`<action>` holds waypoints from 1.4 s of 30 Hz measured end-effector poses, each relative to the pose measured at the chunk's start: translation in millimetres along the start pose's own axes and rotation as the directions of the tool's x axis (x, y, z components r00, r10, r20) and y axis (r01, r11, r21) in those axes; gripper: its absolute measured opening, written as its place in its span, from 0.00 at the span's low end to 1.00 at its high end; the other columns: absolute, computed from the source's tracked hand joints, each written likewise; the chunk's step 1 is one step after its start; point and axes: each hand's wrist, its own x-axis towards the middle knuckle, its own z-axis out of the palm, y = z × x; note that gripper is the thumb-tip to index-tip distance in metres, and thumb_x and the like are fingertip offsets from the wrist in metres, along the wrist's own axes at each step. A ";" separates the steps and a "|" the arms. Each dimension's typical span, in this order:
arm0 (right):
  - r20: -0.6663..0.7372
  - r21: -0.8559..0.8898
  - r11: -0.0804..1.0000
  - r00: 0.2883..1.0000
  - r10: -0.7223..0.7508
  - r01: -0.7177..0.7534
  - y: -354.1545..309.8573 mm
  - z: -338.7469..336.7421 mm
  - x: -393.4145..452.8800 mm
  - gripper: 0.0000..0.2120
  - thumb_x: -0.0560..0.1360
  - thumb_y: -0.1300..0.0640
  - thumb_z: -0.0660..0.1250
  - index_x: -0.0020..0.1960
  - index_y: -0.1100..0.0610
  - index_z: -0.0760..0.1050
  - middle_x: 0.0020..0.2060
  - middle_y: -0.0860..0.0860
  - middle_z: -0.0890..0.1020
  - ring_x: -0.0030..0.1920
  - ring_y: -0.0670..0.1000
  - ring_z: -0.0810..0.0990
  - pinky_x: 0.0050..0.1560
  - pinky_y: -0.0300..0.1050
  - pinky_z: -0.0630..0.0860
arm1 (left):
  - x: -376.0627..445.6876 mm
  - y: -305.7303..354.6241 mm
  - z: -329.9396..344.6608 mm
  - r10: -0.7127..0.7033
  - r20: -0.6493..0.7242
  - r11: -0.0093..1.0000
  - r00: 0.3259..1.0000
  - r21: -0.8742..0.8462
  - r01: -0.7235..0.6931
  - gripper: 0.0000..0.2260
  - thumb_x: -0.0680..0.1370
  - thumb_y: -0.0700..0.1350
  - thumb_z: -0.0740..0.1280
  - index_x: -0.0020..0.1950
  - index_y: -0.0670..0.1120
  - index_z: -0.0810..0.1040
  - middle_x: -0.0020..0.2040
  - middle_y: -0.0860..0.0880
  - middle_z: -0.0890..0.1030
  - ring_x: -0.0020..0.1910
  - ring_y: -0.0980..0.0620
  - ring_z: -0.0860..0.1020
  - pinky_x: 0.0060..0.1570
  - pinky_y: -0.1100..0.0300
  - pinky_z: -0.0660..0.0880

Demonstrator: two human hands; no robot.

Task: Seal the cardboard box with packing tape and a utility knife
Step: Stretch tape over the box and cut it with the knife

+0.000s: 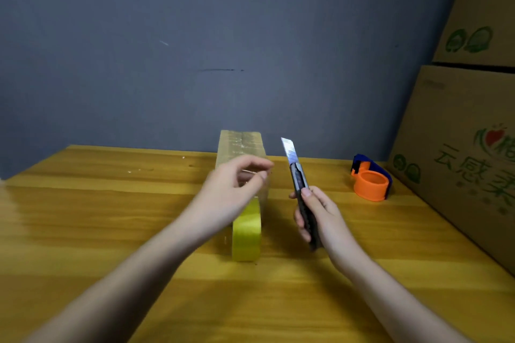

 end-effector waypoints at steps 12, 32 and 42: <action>0.035 -0.064 0.998 0.999 0.019 -0.017 1.5 23.7 2.4 0.13 0.81 0.53 0.55 0.50 0.62 0.72 0.24 0.50 0.72 0.19 0.49 0.67 0.22 0.38 0.64 | -9.7 -63.6 -8.8 -0.091 -0.209 0.903 0.974 0.395 0.169 0.27 0.70 0.61 0.69 0.67 0.66 0.65 0.60 0.53 0.60 0.68 0.49 0.60 0.65 0.54 0.61; 0.091 -0.417 0.908 0.996 -0.002 0.040 -7.0 5.1 -6.0 0.09 0.80 0.52 0.57 0.50 0.54 0.73 0.27 0.50 0.75 0.24 0.50 0.72 0.27 0.44 0.69 | -11.0 -68.7 -7.9 -0.233 0.058 0.956 0.971 -0.172 0.239 0.35 0.74 0.45 0.71 0.72 0.65 0.54 0.39 0.35 0.82 0.32 0.50 0.78 0.31 0.58 0.77; 0.477 -0.871 -0.237 0.854 -0.208 0.430 -34.3 -21.5 0.7 0.24 0.77 0.38 0.39 0.54 0.48 0.69 0.42 0.46 0.82 0.31 0.50 0.80 0.22 0.42 0.68 | -10.1 -68.9 -9.2 -0.235 0.088 0.960 0.968 -0.137 0.246 0.38 0.74 0.46 0.70 0.74 0.65 0.50 0.46 0.30 0.80 0.35 0.47 0.76 0.32 0.57 0.78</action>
